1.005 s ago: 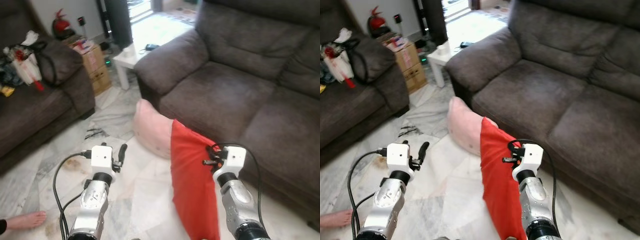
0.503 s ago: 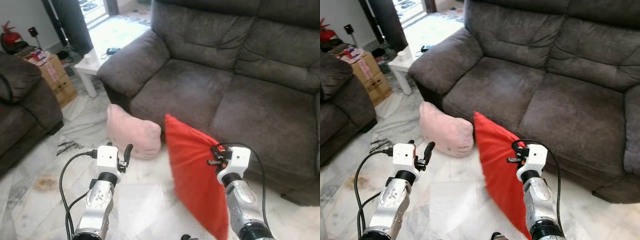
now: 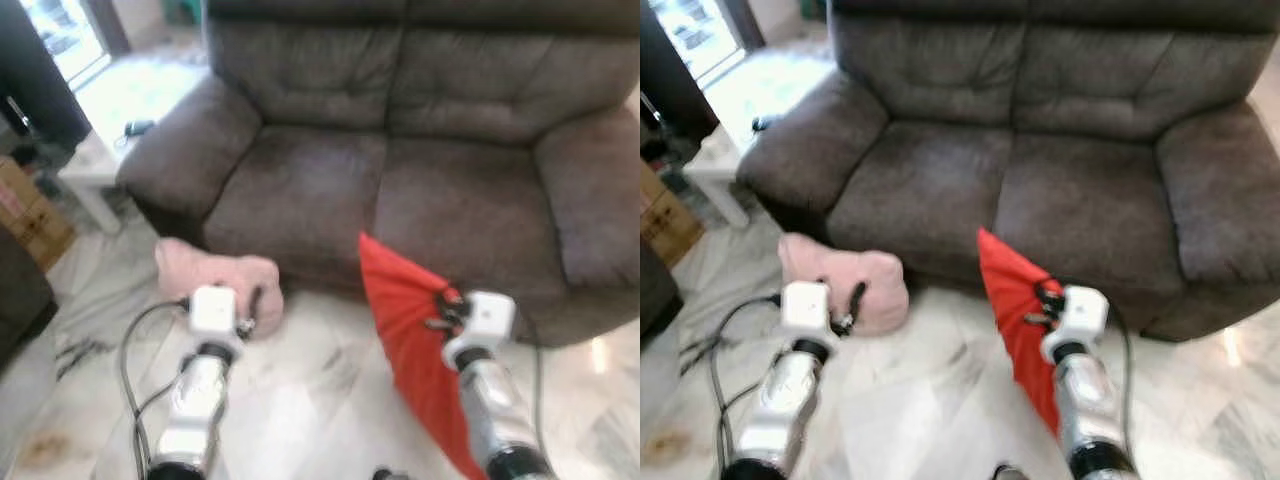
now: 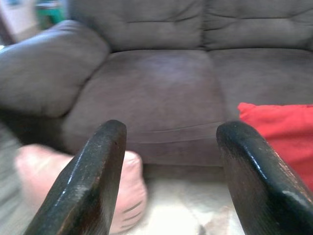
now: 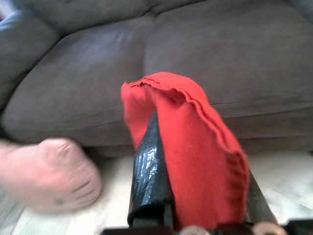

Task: Move the pillow to the sofa from floor

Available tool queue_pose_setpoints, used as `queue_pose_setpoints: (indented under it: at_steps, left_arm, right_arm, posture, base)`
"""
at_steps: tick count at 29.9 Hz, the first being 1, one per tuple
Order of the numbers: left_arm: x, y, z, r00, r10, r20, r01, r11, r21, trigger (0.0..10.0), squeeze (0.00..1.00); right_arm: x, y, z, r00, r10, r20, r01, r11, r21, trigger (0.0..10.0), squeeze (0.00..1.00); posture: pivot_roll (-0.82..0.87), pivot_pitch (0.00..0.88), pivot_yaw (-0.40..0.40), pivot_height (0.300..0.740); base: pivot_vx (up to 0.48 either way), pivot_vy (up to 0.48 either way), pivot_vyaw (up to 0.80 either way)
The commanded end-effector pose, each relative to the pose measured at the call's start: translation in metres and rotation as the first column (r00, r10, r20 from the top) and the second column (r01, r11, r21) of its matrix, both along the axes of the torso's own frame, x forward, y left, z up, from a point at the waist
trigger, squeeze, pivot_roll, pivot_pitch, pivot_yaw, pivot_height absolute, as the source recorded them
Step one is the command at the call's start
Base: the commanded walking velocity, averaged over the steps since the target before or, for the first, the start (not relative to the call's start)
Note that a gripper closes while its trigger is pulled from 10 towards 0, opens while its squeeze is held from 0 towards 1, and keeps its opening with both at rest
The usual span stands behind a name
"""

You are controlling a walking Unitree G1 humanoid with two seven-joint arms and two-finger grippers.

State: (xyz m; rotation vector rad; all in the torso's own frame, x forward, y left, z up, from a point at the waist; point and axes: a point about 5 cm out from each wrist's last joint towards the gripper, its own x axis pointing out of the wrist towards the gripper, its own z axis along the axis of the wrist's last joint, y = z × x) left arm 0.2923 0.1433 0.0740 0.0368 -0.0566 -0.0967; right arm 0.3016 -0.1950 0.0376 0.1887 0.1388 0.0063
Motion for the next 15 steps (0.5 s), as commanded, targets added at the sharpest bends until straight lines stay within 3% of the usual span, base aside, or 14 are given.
queue_pose_setpoints:
  at_steps: [1, 15]
  left_arm:
    - [-0.0031, 0.0117, -0.0054, 0.999, 0.026, -0.026, -0.026, 1.000, 0.010, 10.0, 0.00]
    - [-0.0027, 0.0130, -0.0027, 1.000, 0.019, -0.009, -0.018, 1.000, 0.017, 10.0, 0.00]
  right_arm:
    - [0.0161, 0.0134, 0.0261, 0.991, 0.038, 0.127, -0.038, 0.999, -0.007, 10.0, 0.00]
    - [0.0166, 0.0093, 0.0269, 0.992, 0.018, 0.129, -0.017, 1.000, -0.011, 10.0, 0.00]
  posture:
    - [-0.08, 0.104, 0.073, 0.740]
    - [-0.08, 0.098, 0.080, 0.740]
  base:
    - [0.000, 0.480, -0.80]
    - [0.000, 0.019, -0.80]
